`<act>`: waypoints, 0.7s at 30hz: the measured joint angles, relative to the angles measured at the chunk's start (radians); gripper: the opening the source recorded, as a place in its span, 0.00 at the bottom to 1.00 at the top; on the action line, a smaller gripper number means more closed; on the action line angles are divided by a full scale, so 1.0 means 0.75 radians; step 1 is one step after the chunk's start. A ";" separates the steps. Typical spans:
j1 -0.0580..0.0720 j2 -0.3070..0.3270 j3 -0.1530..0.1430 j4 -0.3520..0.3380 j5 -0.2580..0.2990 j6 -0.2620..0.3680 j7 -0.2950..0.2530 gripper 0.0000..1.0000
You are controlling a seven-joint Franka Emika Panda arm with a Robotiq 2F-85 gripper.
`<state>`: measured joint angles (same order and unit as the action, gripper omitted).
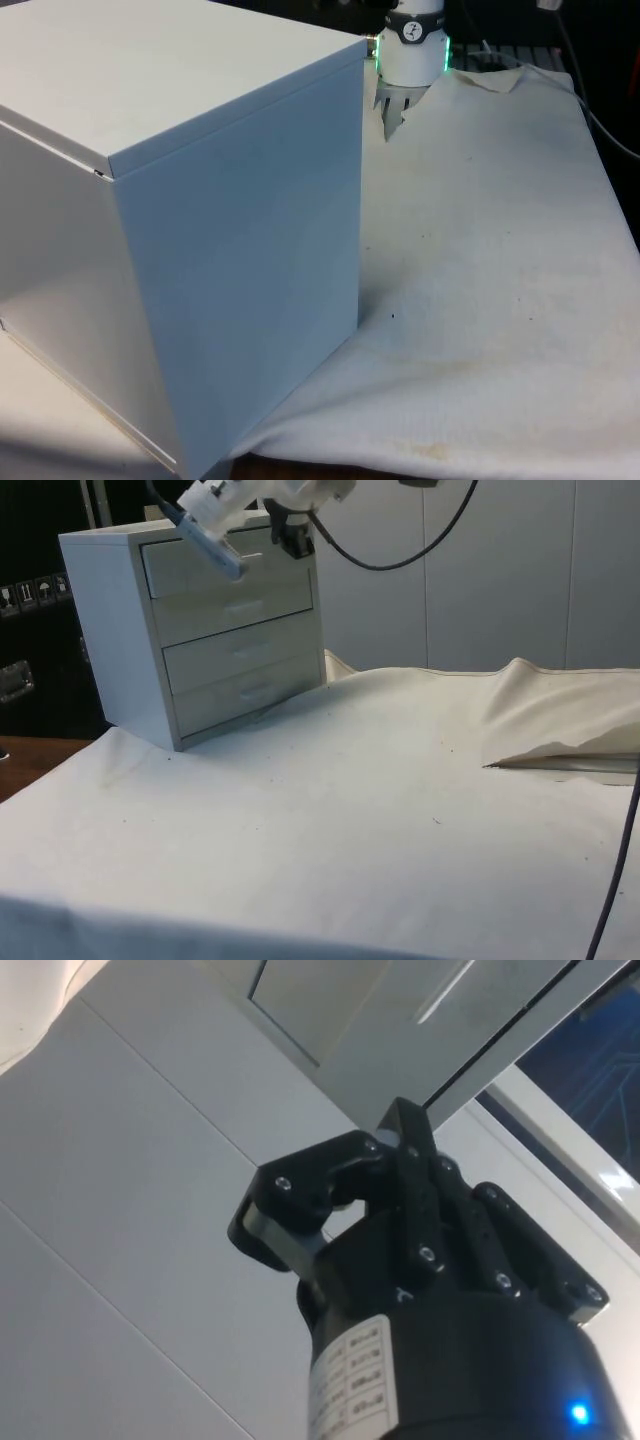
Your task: Open the drawer, then close it.
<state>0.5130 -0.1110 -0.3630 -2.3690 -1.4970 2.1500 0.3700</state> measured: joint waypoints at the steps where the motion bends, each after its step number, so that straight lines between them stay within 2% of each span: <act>1: 0.000 -0.004 0.009 -0.007 0.000 -0.011 0.005 0.00; 3: 0.000 -0.019 0.036 -0.024 0.000 -0.039 0.021 0.00; 10: 0.000 -0.040 0.091 -0.052 0.000 -0.099 0.053 0.00; 15: 0.000 -0.041 0.095 -0.052 0.000 -0.111 0.061 0.00; 16: 0.000 -0.041 0.095 -0.052 0.000 -0.113 0.065 0.10; 21: 0.000 -0.041 0.096 -0.052 0.000 -0.115 0.071 0.39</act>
<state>0.5130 -0.1420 -0.2910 -2.4080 -1.4970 2.0640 0.4230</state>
